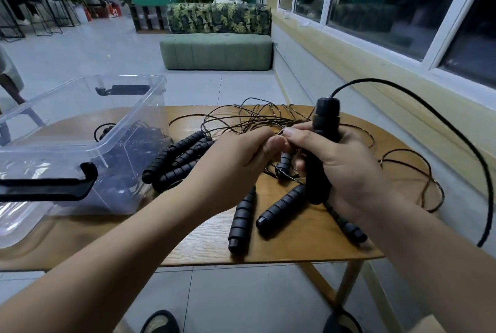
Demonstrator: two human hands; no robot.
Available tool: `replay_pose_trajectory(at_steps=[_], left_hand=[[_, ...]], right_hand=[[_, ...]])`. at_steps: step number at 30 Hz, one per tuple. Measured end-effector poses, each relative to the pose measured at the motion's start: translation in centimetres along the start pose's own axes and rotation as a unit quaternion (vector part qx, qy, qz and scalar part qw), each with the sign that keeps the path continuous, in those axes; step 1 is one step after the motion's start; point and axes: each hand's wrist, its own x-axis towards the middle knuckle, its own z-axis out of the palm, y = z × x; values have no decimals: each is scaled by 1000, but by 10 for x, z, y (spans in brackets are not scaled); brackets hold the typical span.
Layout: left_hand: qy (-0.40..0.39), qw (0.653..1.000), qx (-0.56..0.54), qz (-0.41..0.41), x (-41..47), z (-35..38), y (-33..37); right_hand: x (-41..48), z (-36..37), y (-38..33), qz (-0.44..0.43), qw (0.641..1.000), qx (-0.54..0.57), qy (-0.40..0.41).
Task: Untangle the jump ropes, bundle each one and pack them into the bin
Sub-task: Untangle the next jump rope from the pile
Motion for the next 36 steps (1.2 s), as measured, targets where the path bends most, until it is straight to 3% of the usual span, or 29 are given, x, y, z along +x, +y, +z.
replay_pose_trajectory(at_steps=[8,15,21,27,32,36], left_hand=[[-30,999,-18,6,-2,-1,-1],[-22,999,30,-15,0,-14,-20],[-10,999,42,-13,1,-13,-26],[-5,999,16,35,2,-3,-12],[-18,999,14,40,3,-1,-18],[-9,999,36,39,4,-5,-21]], right_hand=[[0,-2,-1,26,998,22,-46],[14,-24,-25,-27,991,111,72],[13,-29,-24,-59,994,64,72],[0,-6,2,-55,996,-40,-50],[1,-9,-1,-109,985,-128,-46],[3,-19,-17,-113,990,-79,12]])
